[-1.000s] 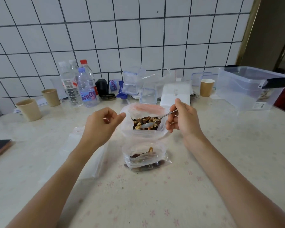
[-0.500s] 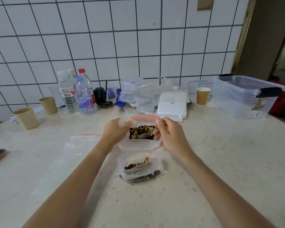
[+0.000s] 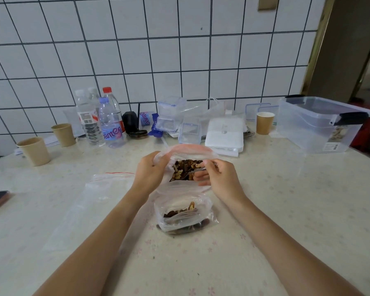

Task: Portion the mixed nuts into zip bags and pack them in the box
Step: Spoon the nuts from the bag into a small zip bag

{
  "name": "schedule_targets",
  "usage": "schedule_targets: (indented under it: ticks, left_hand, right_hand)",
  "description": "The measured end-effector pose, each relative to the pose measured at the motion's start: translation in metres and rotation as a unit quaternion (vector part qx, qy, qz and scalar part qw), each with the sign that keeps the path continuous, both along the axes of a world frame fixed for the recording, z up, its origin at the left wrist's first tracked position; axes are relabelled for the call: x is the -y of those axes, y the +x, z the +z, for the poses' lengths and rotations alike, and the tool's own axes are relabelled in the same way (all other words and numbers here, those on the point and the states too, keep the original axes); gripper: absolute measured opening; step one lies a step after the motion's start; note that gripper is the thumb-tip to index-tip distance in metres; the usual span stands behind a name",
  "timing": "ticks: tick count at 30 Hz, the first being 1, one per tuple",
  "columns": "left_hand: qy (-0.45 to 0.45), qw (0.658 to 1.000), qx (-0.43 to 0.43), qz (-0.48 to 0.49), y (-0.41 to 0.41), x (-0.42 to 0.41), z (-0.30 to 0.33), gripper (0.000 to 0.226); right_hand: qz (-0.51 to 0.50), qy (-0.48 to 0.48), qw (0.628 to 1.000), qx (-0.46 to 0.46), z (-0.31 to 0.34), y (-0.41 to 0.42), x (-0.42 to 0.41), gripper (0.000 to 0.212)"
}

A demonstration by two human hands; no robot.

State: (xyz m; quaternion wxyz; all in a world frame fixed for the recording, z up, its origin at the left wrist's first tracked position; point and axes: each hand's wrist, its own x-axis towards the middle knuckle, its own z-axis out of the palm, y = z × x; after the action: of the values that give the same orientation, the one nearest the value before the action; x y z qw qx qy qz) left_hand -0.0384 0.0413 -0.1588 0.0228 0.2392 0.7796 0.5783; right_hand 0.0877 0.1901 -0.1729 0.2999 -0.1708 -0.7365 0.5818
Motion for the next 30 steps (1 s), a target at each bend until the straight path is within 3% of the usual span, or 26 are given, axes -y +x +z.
schedule_targets:
  ticks: [4, 9, 14, 19, 25, 30]
  left_hand:
    - [-0.007, 1.000, -0.024, 0.020, -0.006, -0.001, -0.005, 0.012]
    - [-0.019, 0.999, -0.034, 0.022, -0.008, -0.003, -0.009, 0.029]
    - [-0.012, 1.000, -0.015, 0.006, -0.011, -0.004, -0.010, 0.029]
    - [-0.003, 1.000, 0.001, 0.005, -0.009, -0.004, -0.008, 0.012]
    - [0.031, 0.999, 0.017, 0.001, -0.008, -0.002, -0.005, 0.015]
    - [0.057, 0.998, 0.032, -0.002, -0.006, 0.002, 0.003, 0.018]
  right_hand:
    - [-0.022, -0.062, 0.998, -0.017, 0.000, -0.001, 0.001, 0.028]
    - [-0.003, -0.107, 0.994, -0.016, 0.002, 0.002, 0.004, 0.028]
    - [0.019, -0.195, 0.980, -0.017, 0.006, 0.005, 0.003, 0.027]
    - [0.033, -0.225, 0.974, -0.010, 0.006, 0.006, 0.005, 0.025]
    - [0.031, -0.270, 0.962, -0.006, 0.011, 0.009, 0.001, 0.025]
    - [0.010, -0.244, 0.970, -0.001, 0.017, 0.014, -0.003, 0.028]
